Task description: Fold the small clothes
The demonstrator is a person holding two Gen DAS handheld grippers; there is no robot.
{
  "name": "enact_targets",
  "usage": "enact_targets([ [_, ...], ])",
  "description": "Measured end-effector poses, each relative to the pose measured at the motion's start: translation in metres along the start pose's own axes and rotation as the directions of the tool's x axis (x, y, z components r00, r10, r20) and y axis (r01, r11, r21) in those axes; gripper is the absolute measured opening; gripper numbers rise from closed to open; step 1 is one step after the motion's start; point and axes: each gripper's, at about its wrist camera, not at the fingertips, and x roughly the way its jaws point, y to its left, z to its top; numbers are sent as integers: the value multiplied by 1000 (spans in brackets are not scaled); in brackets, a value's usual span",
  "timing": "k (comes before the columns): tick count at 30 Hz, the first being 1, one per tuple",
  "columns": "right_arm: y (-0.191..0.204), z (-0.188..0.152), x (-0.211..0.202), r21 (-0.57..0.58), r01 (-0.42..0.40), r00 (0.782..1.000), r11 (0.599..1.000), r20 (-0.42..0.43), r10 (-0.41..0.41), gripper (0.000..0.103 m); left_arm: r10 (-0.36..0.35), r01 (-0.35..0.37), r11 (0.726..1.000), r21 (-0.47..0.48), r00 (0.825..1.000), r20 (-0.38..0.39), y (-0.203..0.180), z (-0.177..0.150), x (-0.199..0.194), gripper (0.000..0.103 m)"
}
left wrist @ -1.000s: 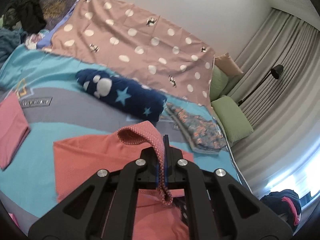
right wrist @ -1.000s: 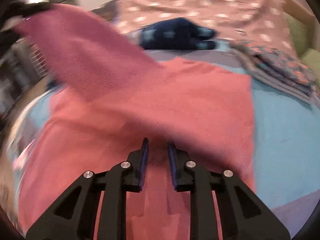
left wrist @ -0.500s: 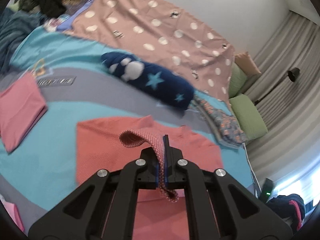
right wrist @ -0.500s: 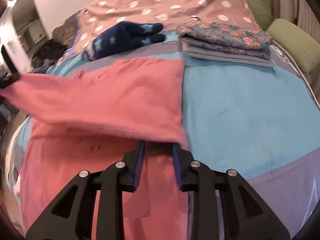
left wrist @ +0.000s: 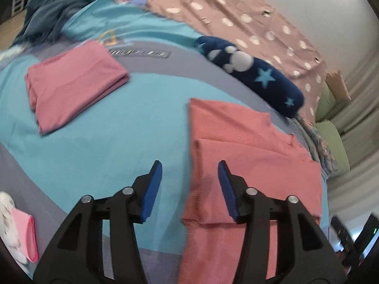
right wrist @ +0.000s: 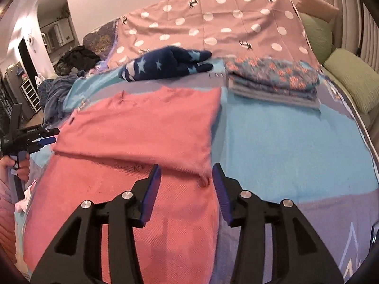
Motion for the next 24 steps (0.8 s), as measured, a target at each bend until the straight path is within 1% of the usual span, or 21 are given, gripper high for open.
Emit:
enact_targets([
  [1,1,5,3,-5,-5,1000,1000,15,6,46,1,-1,999,42,1000,9,-9,-2,0,60],
  [2,1,6,6,-6,-14,1000,1000,17,14,46,15,-16,997,69,1000,9,-15,-5,2,61],
  [3,0,8,17,-3,-22,1000,1000,-8,22,47,44,-44,994,104,999,0,-22,-8,7,62],
  [4,-2,7,35,-9,4,997,1000,-75,-4,47,112,-107,980,169,994,-16,-32,-13,18,62],
  [5,-4,4,48,-14,44,990,999,-132,-46,47,160,-153,965,213,987,-16,-36,-17,24,62],
  [6,-9,-4,67,-14,100,972,995,-211,-101,47,205,-197,944,263,979,-1,-40,-23,30,65],
  [7,-12,-8,66,0,87,981,996,-176,-85,48,213,-213,937,278,977,29,-43,-26,29,66],
  [8,-12,-8,61,-7,85,983,996,-160,-85,49,208,-210,937,280,977,37,-43,-27,26,66],
  [10,-8,-5,53,-35,95,981,995,-167,-100,49,181,-185,944,275,983,37,-45,-27,19,66],
  [12,-10,3,36,-10,64,993,998,-99,-65,51,166,-182,943,278,983,79,-52,-24,7,67],
  [13,-11,7,32,-4,57,995,998,-79,-57,52,156,-178,942,286,983,97,-57,-23,1,68],
  [15,-13,22,26,18,38,999,999,-34,-38,52,101,-138,946,295,985,136,-70,-20,-11,69],
  [18,-16,49,31,75,-10,1000,997,18,8,52,24,-69,951,301,988,151,-88,-15,-14,70],
  [19,-14,59,41,88,-40,999,995,20,39,43,13,-59,950,307,989,149,-95,-13,-10,69],
  [20,-13,66,49,93,-64,998,994,10,63,35,6,-48,947,317,991,133,-102,-11,-1,66],
  [21,-12,71,57,93,-86,996,992,-3,86,22,9,-43,943,329,994,106,-106,-10,10,51],
  [22,-11,76,72,92,-96,995,991,-33,99,21,51,-69,938,340,997,61,-106,-8,31,33],
  [23,-11,77,93,86,-38,996,996,-80,45,21,99,-103,935,340,995,31,-104,-9,47,27],
  [24,-14,74,111,67,55,991,996,-124,-47,21,152,-143,932,333,988,-2,-98,-11,67,24],
])
